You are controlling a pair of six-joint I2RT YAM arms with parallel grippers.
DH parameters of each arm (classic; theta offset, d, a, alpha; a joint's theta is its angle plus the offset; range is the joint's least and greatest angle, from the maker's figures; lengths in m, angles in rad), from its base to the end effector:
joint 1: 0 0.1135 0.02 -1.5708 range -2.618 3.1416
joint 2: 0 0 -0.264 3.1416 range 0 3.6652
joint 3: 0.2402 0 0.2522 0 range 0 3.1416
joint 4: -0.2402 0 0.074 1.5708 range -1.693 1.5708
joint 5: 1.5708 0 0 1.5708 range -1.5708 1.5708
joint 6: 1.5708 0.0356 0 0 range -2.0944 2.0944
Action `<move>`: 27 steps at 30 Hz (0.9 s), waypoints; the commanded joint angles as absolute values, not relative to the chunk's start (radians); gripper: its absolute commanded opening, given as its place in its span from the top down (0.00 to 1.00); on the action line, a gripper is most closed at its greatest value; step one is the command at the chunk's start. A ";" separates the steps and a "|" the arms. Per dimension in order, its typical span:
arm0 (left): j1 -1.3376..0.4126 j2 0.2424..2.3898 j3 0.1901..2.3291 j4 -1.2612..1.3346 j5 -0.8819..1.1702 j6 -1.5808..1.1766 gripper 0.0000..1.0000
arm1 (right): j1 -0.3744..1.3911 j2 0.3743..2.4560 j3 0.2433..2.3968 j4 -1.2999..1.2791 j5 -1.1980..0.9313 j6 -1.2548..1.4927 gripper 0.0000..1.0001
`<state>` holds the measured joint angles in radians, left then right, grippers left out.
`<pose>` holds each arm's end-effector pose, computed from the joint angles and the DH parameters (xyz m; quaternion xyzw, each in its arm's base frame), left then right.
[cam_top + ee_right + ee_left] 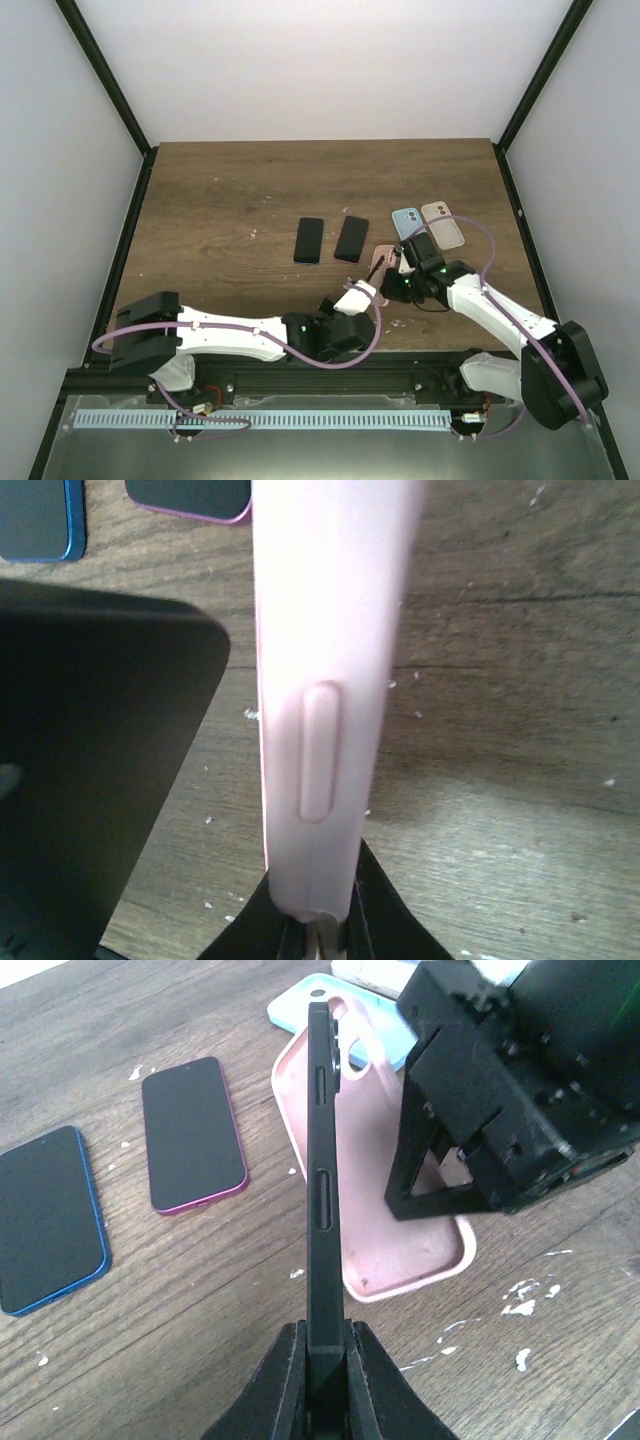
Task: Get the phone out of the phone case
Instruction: Remove the phone case from the phone, then place the phone at the center of the board.
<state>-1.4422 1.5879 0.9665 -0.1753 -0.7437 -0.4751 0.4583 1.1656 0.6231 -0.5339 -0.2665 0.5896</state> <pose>0.0660 -0.3229 0.2120 0.2797 0.8276 -0.0945 0.4774 0.1825 0.1005 0.1857 0.0306 0.9611 0.2329 0.1455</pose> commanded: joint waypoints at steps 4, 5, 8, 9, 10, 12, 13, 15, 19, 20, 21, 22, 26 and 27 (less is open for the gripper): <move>-1.409 1.520 0.927 -0.256 -0.879 -0.454 1.00 | 0.427 1.106 0.735 -0.483 -0.124 0.452 0.99; -1.391 1.502 0.910 -0.267 -0.887 -0.447 1.00 | 0.420 1.095 0.737 -0.455 -0.103 0.414 0.99; -1.338 1.442 0.860 -0.289 -0.924 -0.426 1.00 | 0.388 1.055 0.711 -0.352 -0.113 0.308 0.99; -1.322 1.422 0.843 -0.288 -0.940 -0.413 1.00 | 0.384 1.047 0.696 -0.323 -0.147 0.260 0.99; -1.304 1.404 0.821 -0.281 -0.958 -0.394 1.00 | 0.381 1.040 0.682 -0.295 -0.178 0.215 0.99; -1.264 1.383 0.799 -0.281 -0.996 -0.367 1.00 | 0.377 1.025 0.661 -0.260 -0.208 0.138 0.99; -1.241 1.379 0.791 -0.288 -1.020 -0.361 1.00 | 0.368 1.011 0.653 -0.245 -0.218 0.116 0.99; -1.186 1.380 0.786 -0.313 -1.057 -0.369 1.00 | 0.341 0.979 0.630 -0.205 -0.270 0.073 0.99; -1.048 1.421 0.820 -0.400 -1.028 -0.404 1.00 | 0.303 0.954 0.602 -0.169 -0.390 0.034 0.99; -1.031 1.438 0.819 -0.383 -1.042 -0.380 1.00 | 0.302 0.953 0.604 -0.169 -0.393 0.032 0.99; -1.018 1.456 0.819 -0.361 -1.052 -0.356 1.00 | 0.301 0.949 0.602 -0.165 -0.383 0.033 0.99; -1.006 1.473 0.819 -0.338 -1.061 -0.322 1.00 | 0.300 0.944 0.597 -0.160 -0.370 0.037 0.99; -0.916 1.544 0.819 -0.218 -1.027 -0.227 1.00 | 0.295 0.947 0.576 -0.127 -0.292 0.052 0.99; -0.897 1.560 0.822 -0.186 -1.002 -0.193 1.00 | 0.294 0.954 0.580 -0.127 -0.275 0.057 0.99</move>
